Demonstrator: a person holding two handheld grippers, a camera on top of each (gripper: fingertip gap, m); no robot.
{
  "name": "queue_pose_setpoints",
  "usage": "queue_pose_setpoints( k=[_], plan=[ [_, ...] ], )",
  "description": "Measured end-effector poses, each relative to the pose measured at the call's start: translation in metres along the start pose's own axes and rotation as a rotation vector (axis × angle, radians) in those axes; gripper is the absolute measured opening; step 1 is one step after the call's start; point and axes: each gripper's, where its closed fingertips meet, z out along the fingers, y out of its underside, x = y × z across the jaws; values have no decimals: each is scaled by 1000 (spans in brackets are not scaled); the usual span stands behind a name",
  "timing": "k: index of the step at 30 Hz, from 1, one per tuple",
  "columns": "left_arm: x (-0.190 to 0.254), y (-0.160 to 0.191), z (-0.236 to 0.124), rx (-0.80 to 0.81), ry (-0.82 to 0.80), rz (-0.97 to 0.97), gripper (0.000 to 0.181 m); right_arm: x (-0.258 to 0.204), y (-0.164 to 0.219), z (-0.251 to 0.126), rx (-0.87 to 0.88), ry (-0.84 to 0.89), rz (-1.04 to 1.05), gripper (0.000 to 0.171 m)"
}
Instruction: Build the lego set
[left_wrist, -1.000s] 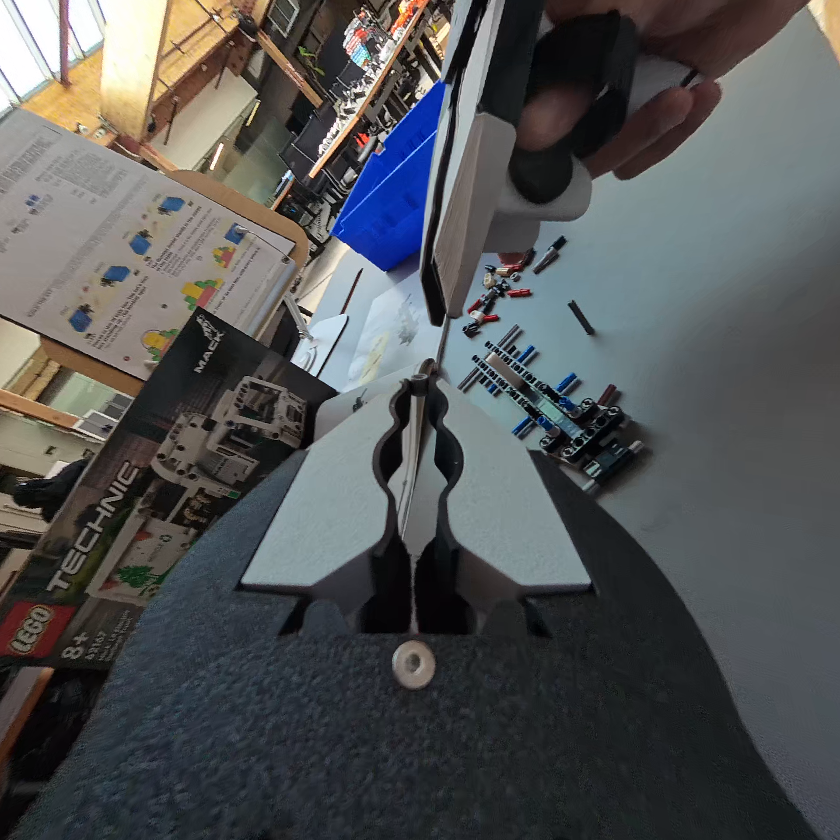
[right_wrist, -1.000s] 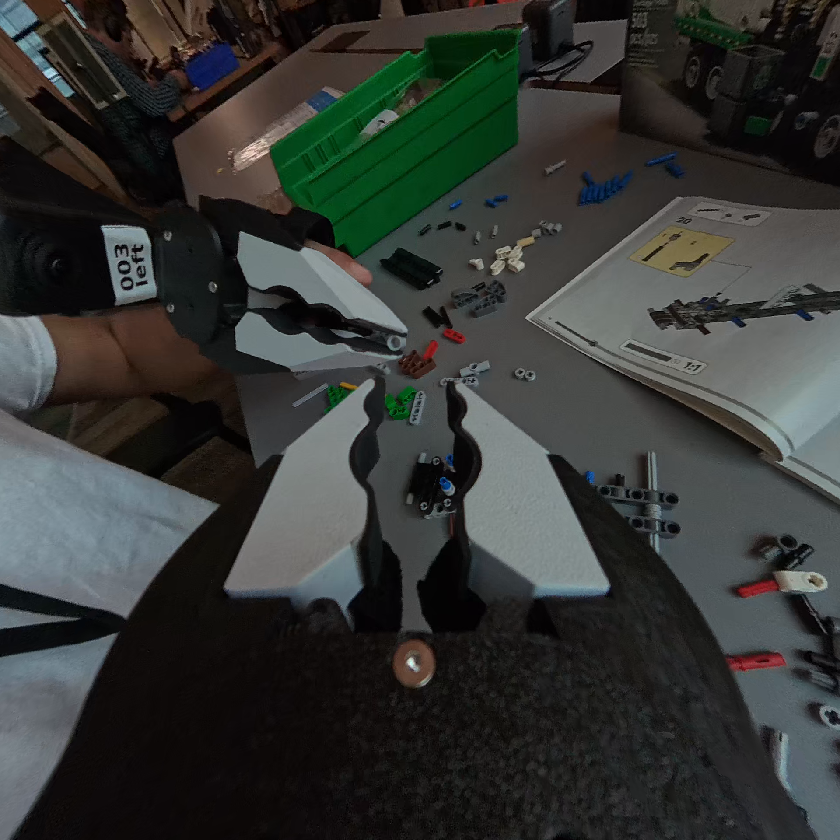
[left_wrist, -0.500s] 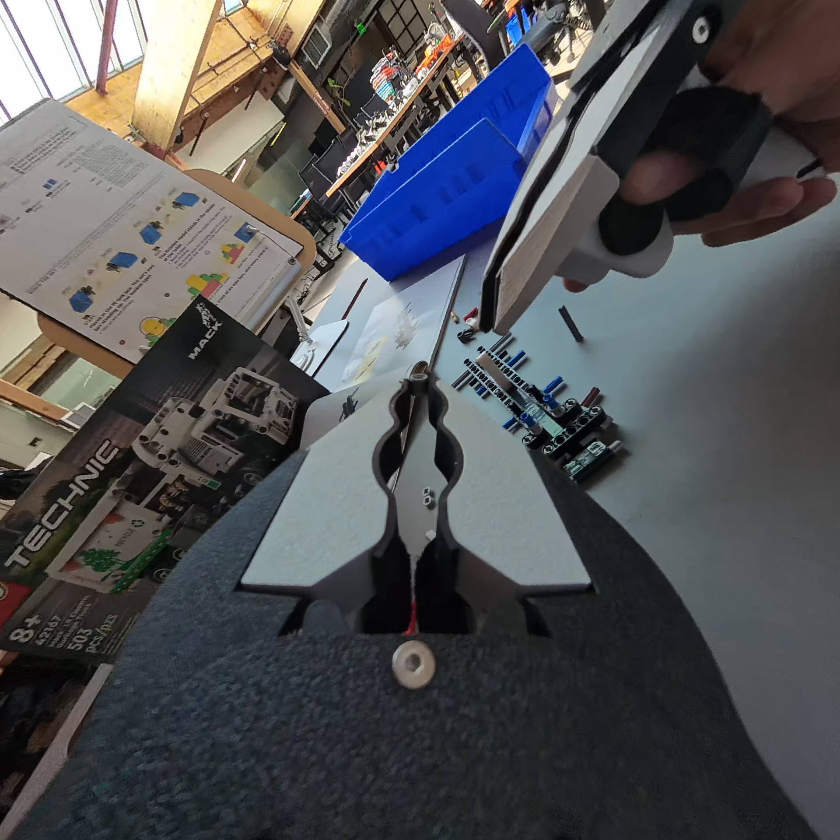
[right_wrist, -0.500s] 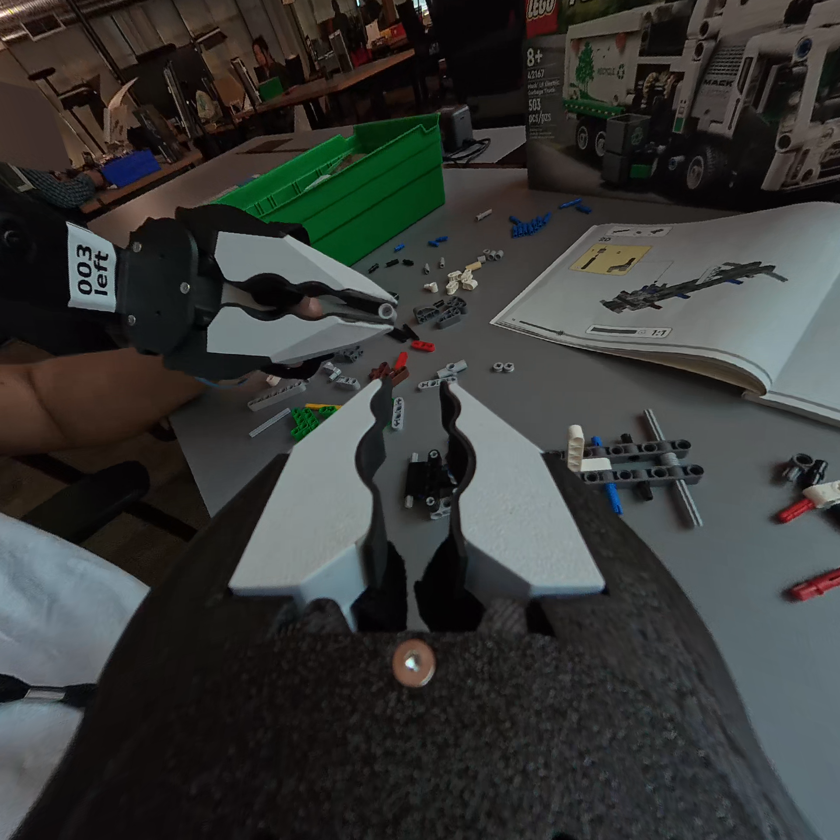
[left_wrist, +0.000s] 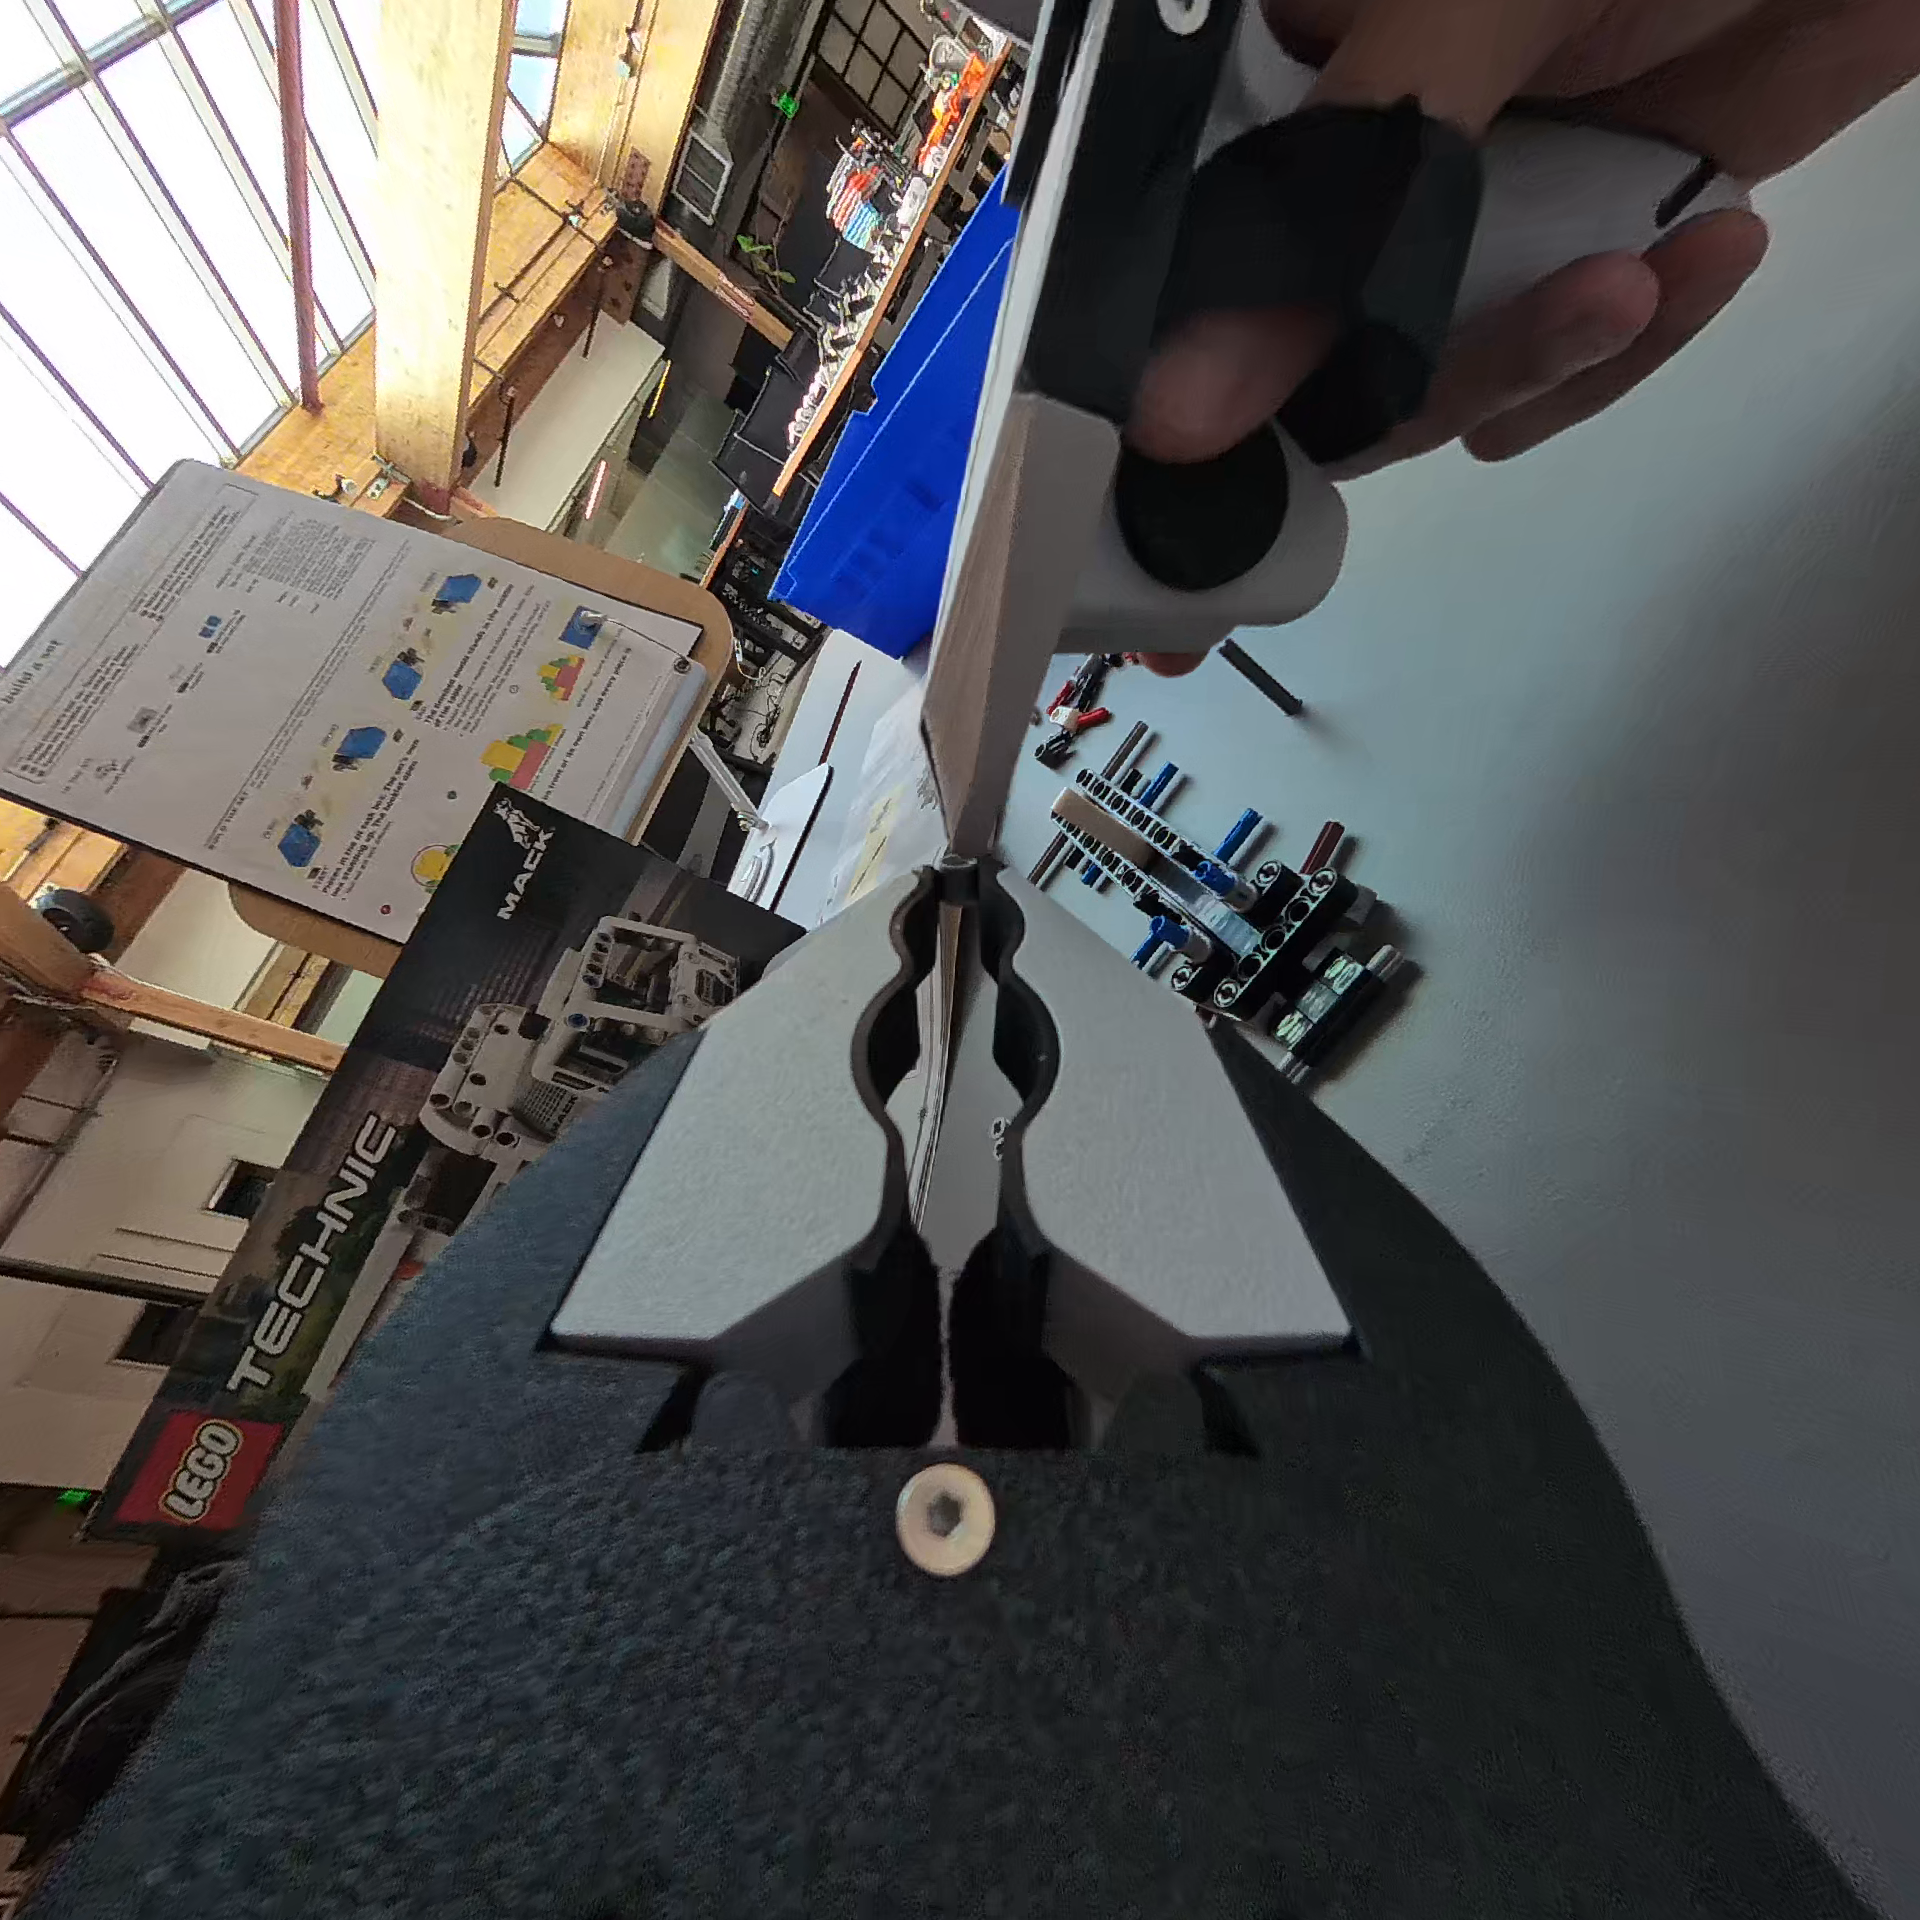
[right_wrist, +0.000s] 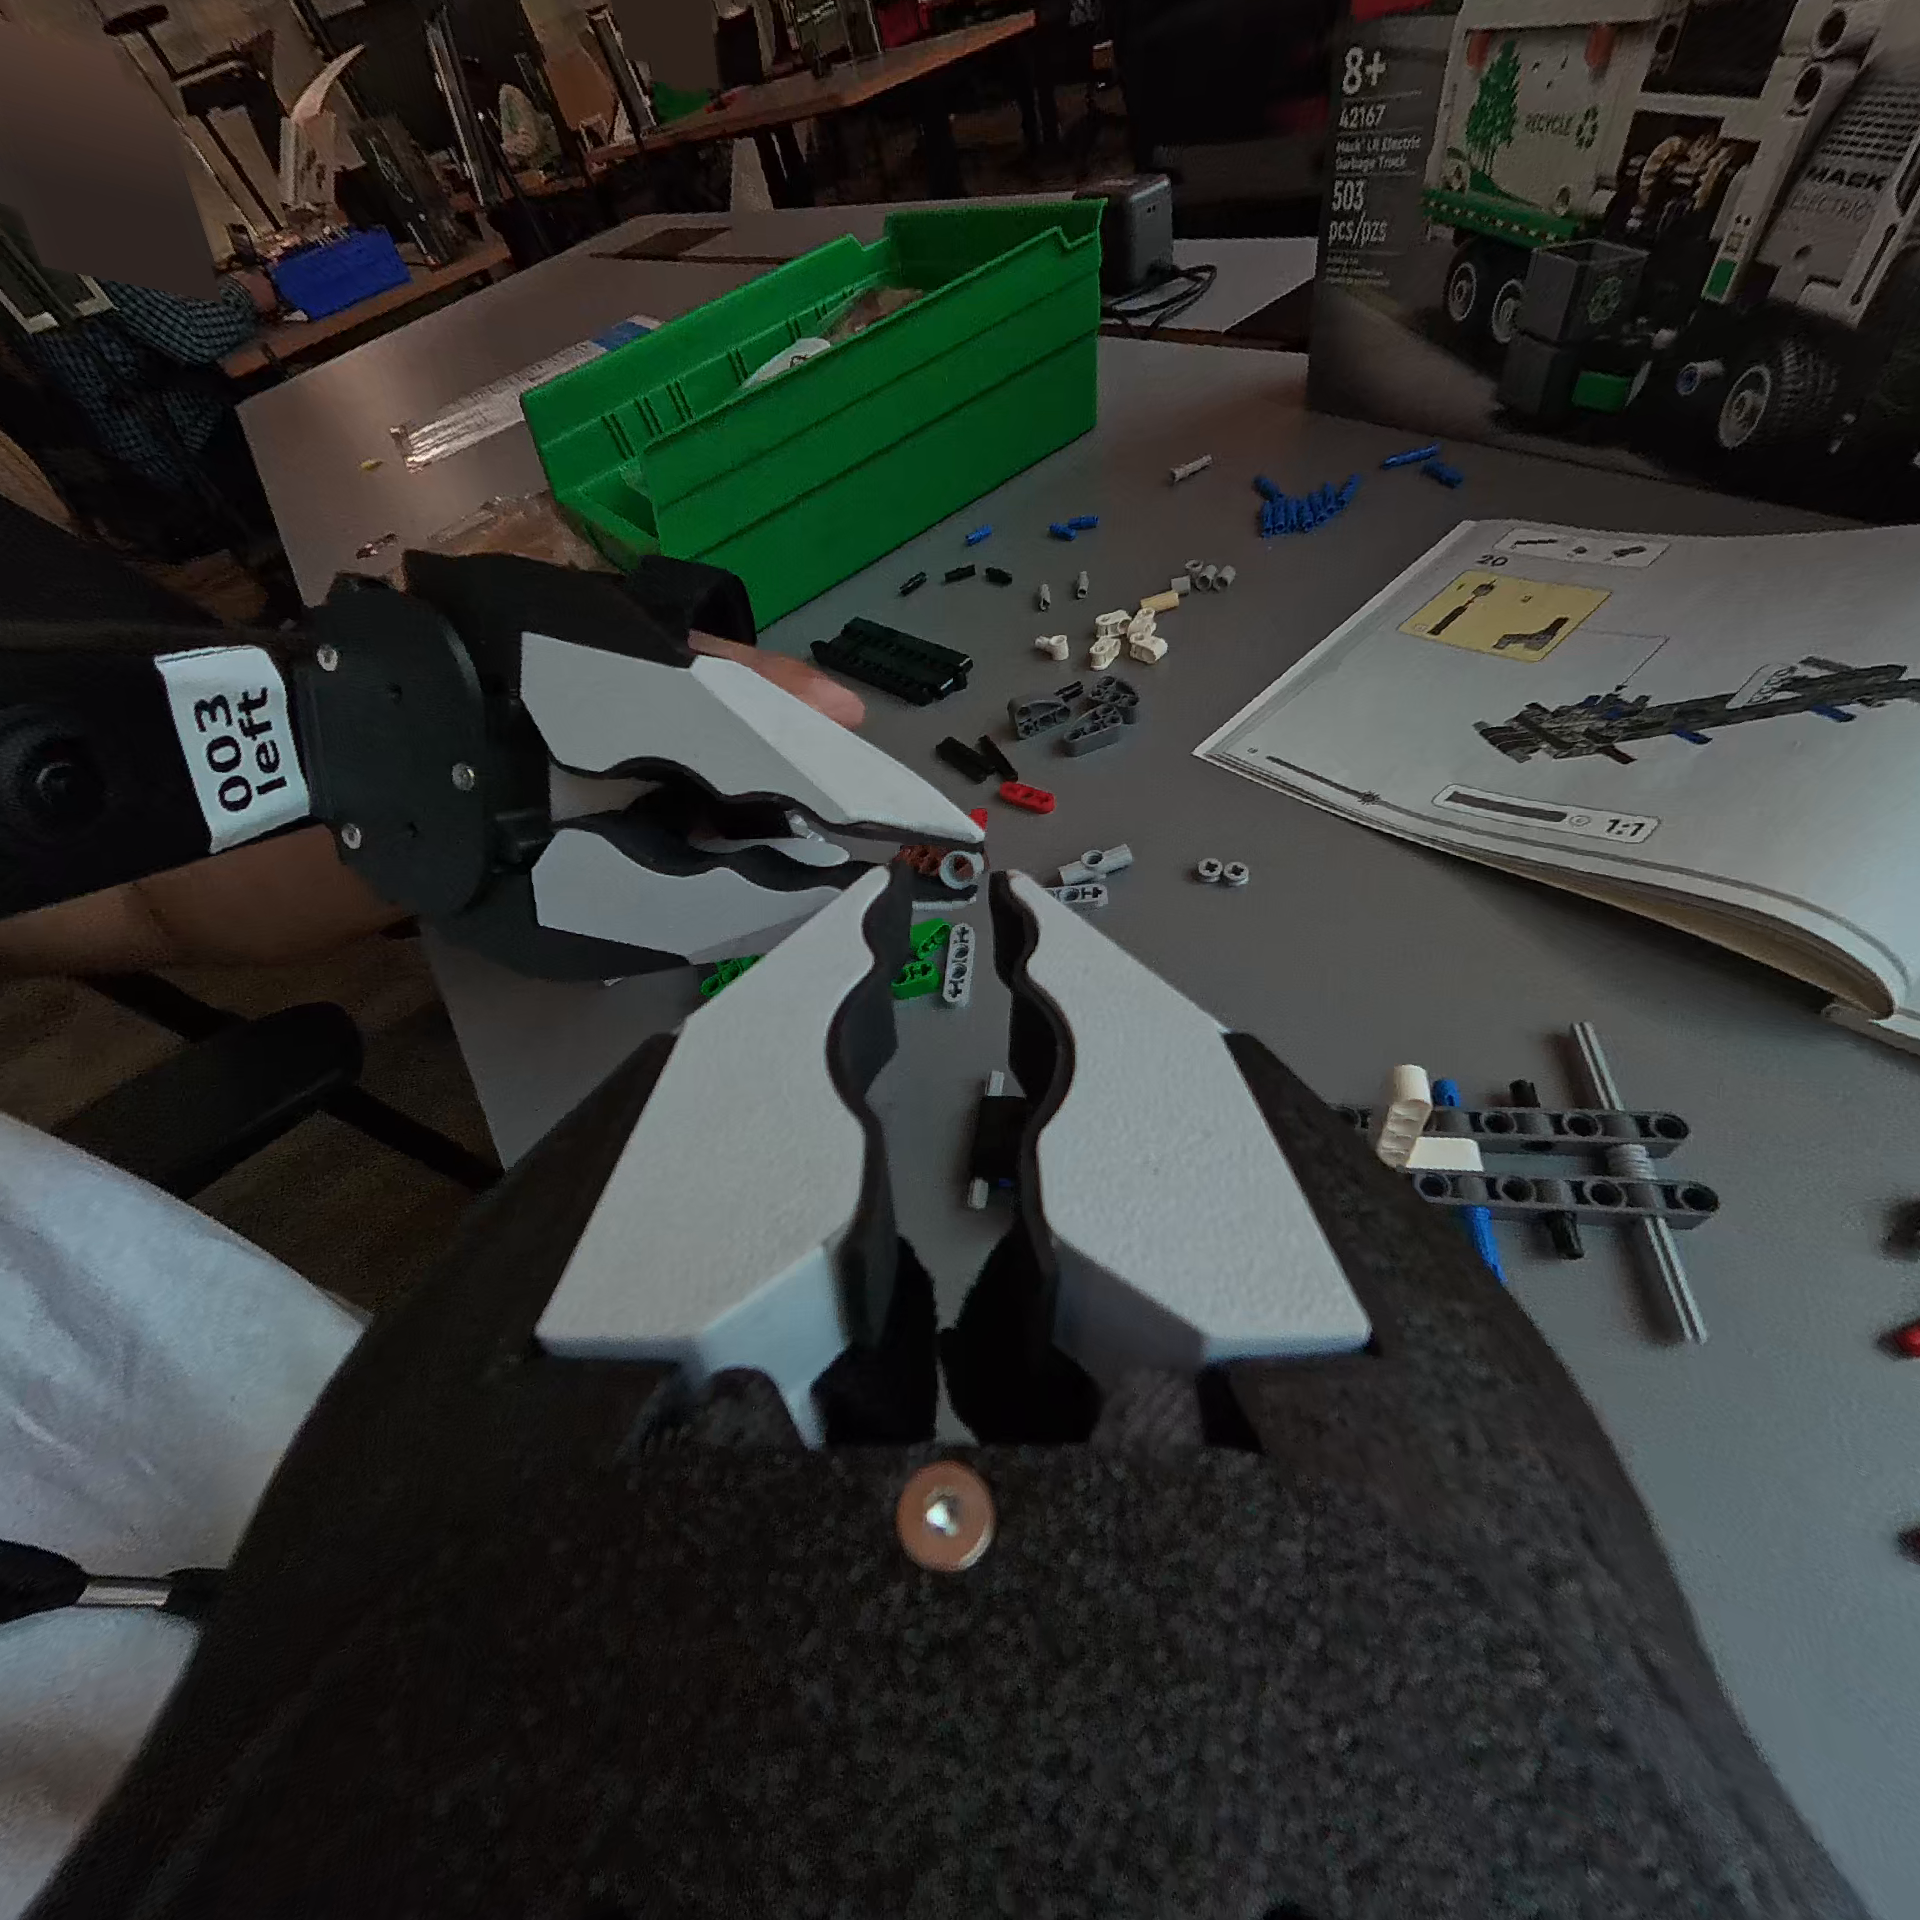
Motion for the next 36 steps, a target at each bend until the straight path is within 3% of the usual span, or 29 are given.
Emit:
queue_pose_setpoints(
  k=[11, 15, 24, 29, 36],
  plan=[
    [7, -12, -5, 60, 10, 48, 5, -10, 5, 0, 21, -171, 147, 5],
    [9, -9, -2, 50, 6, 46, 12, -6, 8, 0, 7, -137, 118, 4],
    [-1, -3, -2, 36, 8, -82, 2, 20, 0, -27, -61, 5, -17, 4],
    [-8, 7, 2, 3, 33, -206, 3, 48, -1, -62, -245, 85, -186, 4],
    [-8, 15, 5, -30, 69, -287, 3, 69, 7, -87, -512, 24, -305, 4]
  ],
)
